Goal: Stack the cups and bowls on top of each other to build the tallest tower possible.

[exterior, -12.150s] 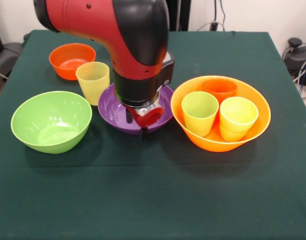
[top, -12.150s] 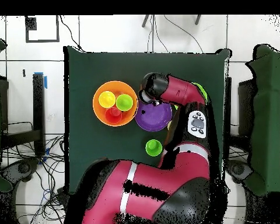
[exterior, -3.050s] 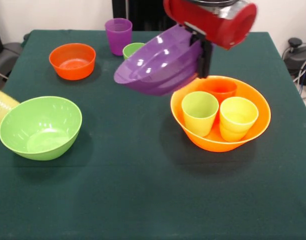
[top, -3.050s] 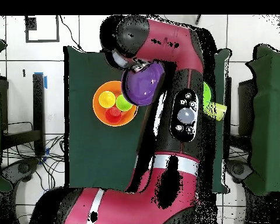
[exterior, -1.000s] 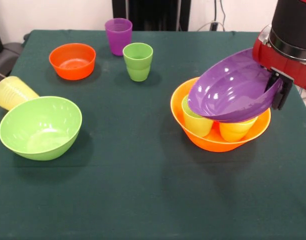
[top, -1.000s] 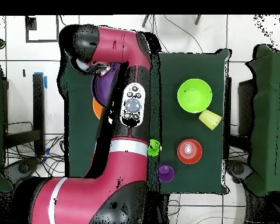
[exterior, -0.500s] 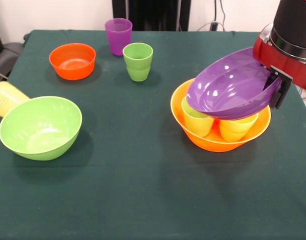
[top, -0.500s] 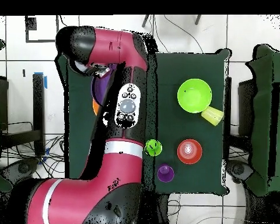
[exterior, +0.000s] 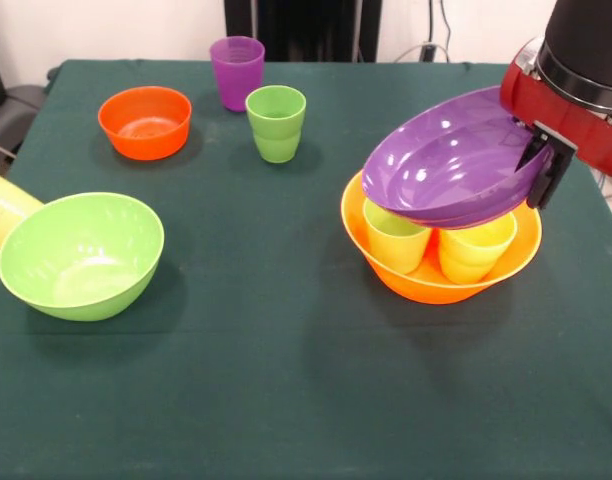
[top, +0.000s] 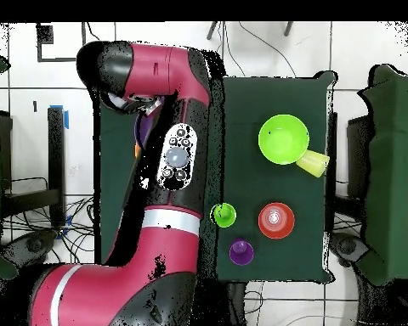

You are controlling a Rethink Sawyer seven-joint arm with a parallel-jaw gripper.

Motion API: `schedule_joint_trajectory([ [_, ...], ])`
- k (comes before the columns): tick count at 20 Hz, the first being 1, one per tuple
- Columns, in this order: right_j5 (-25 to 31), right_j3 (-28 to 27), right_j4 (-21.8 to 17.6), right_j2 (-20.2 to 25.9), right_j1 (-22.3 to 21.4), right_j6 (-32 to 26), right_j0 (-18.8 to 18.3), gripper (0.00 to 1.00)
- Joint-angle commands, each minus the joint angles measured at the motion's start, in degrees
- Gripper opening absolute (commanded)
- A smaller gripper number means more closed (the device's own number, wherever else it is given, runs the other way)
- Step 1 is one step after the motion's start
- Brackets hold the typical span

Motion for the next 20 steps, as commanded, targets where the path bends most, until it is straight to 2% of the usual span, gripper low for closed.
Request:
schedule_joint_trajectory([
  [1, -4.05, 8.43, -1.36, 0.73, -1.01, 12.49, 2.36, 0.0],
  [20, -9.3, 13.49, -0.64, -4.9, 0.34, 15.49, 6.92, 0.0],
])
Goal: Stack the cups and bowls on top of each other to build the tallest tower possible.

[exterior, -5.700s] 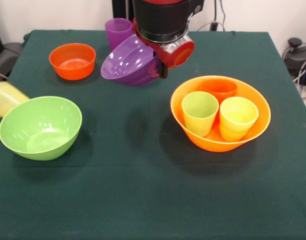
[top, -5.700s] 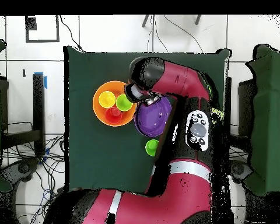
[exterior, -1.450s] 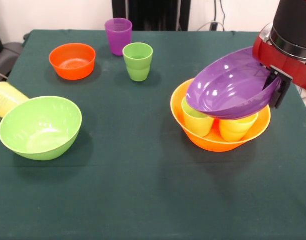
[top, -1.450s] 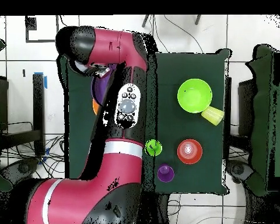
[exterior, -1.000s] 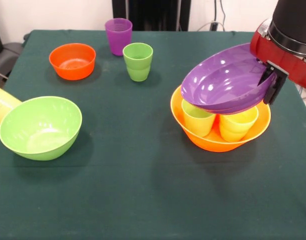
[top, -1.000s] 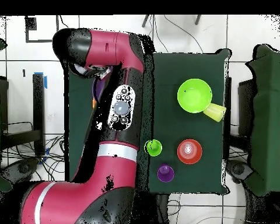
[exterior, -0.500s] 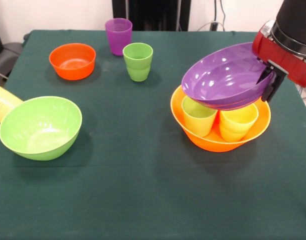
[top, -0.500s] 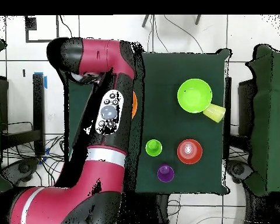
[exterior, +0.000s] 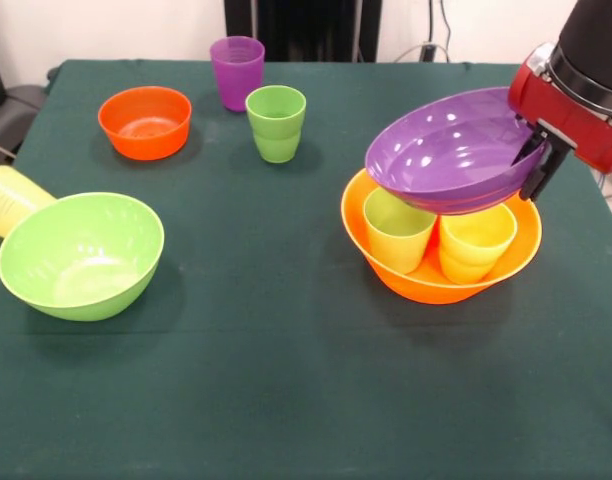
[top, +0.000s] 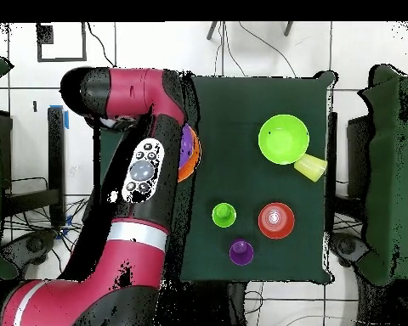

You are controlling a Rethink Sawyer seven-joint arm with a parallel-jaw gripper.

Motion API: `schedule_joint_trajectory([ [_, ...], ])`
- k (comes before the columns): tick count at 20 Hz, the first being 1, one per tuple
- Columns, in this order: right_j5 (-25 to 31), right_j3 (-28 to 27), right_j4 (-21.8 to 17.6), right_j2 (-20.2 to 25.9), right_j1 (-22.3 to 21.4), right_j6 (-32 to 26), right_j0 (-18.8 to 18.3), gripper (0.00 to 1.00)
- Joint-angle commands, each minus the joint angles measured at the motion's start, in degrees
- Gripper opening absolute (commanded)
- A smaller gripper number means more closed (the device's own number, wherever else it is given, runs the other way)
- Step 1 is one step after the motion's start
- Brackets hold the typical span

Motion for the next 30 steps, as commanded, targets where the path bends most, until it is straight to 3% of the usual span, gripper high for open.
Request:
schedule_joint_trajectory([
  [1, -4.14, 7.0, -0.71, 0.51, 0.31, 15.06, 1.43, 0.0],
  [16, -6.38, 10.75, 0.0, -2.79, 1.13, 14.87, 3.97, 0.0],
  [30, -10.69, 12.75, 2.16, -2.91, 1.99, 15.53, 4.78, 0.0],
])
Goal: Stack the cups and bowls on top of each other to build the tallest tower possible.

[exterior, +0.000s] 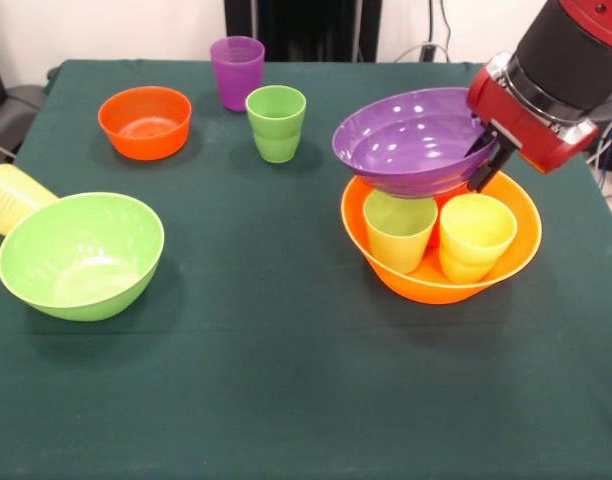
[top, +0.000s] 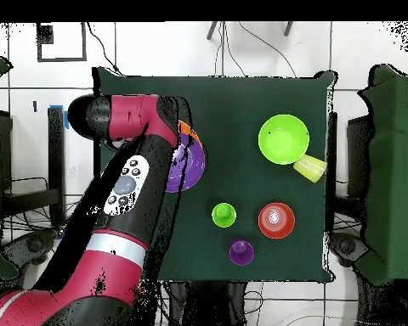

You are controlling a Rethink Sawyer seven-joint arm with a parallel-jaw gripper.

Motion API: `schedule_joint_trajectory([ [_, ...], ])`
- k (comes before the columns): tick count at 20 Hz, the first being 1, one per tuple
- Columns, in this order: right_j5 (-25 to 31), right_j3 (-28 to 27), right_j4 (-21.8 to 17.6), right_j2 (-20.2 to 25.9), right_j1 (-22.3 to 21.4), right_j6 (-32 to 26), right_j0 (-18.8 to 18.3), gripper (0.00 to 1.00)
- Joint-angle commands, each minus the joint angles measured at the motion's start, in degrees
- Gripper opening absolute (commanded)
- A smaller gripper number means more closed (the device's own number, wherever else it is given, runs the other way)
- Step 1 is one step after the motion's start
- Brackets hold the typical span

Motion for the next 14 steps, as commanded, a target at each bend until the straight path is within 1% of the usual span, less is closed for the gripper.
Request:
schedule_joint_trajectory([
  [1, -5.37, 4.87, 1.87, 3.22, 0.55, 15.51, 0.74, 0.0],
  [7, -7.44, 4.99, 3.5, 3.14, 1.07, 15.64, 1.01, 0.0],
  [14, -6.94, 4.4, 4.91, 2.64, 1.69, 15.8, 1.43, 0.0],
])
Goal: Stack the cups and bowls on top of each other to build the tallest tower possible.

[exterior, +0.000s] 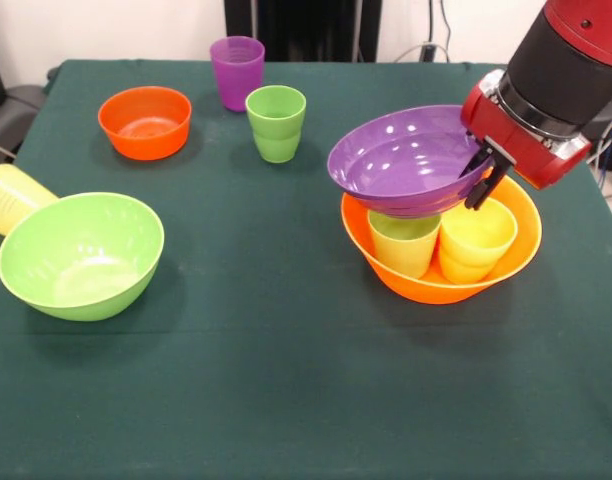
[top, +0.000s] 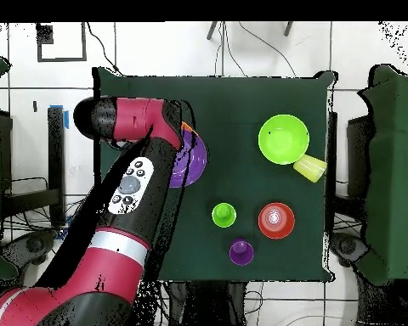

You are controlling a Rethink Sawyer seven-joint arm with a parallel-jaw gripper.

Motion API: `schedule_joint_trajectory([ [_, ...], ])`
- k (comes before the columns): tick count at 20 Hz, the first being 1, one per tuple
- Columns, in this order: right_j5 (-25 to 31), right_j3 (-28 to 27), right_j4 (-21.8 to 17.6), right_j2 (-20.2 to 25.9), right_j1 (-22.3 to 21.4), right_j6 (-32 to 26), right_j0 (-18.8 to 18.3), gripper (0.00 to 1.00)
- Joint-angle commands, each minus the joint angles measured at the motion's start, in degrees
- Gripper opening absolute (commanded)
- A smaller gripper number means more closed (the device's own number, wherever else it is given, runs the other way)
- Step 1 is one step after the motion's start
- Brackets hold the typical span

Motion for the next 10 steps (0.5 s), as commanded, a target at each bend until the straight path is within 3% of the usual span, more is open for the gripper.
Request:
schedule_joint_trajectory([
  [1, -2.81, 3.46, 2.14, 3.32, 0.63, 15.84, 1.51, 0.0],
  [10, -2.17, 3.47, 3.94, 2.81, 0.99, 16.34, 1.95, 0.0],
])
